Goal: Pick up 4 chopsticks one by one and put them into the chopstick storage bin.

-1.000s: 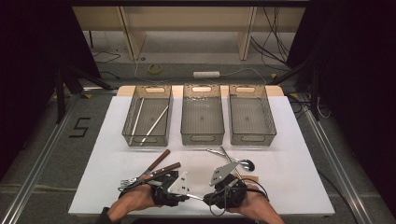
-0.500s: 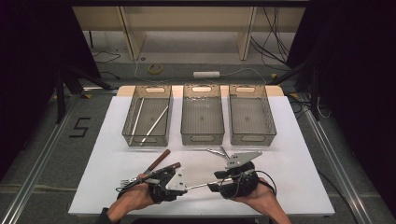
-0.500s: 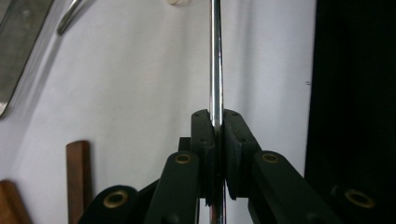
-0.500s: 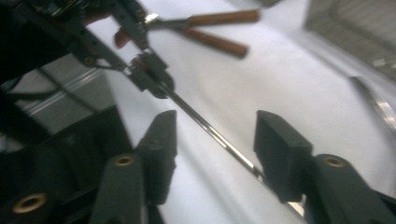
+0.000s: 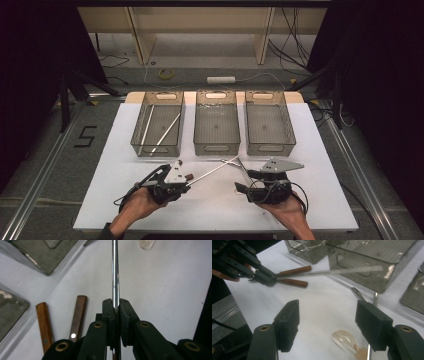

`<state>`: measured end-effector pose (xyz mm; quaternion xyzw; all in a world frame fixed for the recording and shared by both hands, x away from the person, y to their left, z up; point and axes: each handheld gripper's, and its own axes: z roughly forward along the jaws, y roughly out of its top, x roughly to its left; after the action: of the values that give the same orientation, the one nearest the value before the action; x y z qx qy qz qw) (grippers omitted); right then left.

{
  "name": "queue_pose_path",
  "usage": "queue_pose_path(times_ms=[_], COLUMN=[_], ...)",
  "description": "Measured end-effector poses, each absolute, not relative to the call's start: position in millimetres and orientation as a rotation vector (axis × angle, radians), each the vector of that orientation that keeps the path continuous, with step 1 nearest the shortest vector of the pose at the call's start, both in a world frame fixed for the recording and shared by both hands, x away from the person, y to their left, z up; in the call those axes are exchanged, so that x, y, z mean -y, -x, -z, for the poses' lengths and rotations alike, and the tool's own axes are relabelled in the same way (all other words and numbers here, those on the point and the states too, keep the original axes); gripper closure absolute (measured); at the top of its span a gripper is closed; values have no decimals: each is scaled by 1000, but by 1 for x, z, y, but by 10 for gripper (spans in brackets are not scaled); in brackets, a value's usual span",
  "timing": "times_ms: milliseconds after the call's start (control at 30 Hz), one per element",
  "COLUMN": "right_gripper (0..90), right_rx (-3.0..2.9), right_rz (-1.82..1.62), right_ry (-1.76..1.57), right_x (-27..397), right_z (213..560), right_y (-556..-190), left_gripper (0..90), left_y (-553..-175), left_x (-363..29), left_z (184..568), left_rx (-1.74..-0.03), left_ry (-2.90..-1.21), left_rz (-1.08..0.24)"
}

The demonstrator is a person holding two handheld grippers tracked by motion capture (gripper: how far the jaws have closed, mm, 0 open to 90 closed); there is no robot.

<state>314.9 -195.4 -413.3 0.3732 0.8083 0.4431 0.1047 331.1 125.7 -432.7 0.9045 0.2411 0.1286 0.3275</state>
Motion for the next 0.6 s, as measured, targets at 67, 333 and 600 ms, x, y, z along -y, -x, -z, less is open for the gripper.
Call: queue_pose_path(times_ms=[67,333,600], right_gripper=[348,330,330], right_rx=[-2367,-2349,-2345], right_rz=[-1290,-1255,-1225], right_ry=[-1121,-1182,-1220], right_x=[200,209,214], right_z=[415,423,429], right_y=[-315,-319,-321], left_gripper=[833,834,834], left_y=[-332,-342,-347], left_x=[-129,-147,-159], left_z=[431,428,425], left_rx=[-668,-775,-851], left_ry=[-2338,-2265,-2208], left_rz=[-350,-383,-397])
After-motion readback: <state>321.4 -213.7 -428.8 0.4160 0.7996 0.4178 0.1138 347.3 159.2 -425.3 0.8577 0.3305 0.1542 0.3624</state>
